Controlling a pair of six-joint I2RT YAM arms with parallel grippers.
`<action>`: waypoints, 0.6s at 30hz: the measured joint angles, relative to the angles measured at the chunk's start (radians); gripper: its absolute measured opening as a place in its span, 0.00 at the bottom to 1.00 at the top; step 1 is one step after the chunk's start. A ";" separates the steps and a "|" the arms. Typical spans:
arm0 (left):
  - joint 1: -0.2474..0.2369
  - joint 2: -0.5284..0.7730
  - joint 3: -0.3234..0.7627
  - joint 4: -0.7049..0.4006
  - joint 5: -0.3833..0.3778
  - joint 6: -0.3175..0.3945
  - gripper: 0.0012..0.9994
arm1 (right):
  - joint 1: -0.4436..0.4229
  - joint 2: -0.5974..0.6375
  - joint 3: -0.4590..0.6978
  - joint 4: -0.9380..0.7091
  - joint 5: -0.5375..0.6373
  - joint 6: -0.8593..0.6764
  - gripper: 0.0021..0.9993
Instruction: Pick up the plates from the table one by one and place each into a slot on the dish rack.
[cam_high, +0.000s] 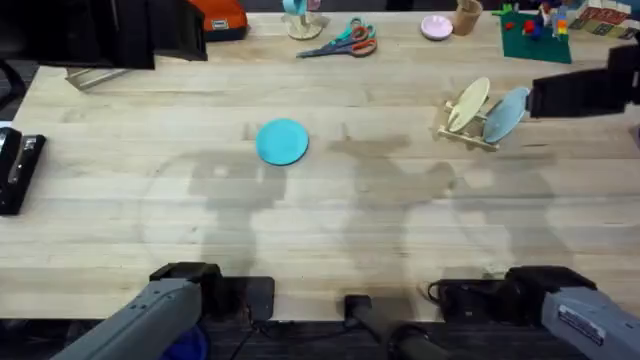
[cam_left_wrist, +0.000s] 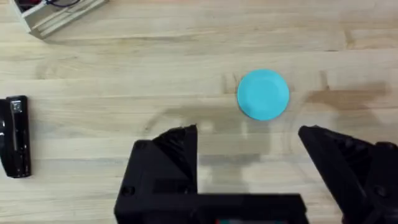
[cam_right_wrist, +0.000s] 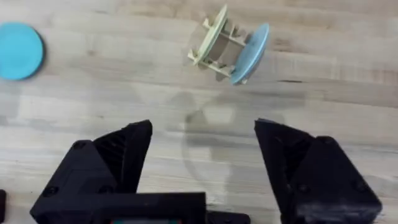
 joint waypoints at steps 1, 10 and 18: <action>0.000 0.004 0.001 -0.001 0.000 0.000 0.99 | 0.000 0.016 0.007 -0.001 0.000 -0.002 0.99; 0.000 0.010 0.002 -0.004 -0.001 0.003 0.99 | 0.000 0.071 0.013 0.002 0.000 -0.011 0.99; 0.000 0.010 0.002 -0.004 0.001 0.003 0.19 | 0.000 0.071 0.014 0.002 0.000 -0.011 1.00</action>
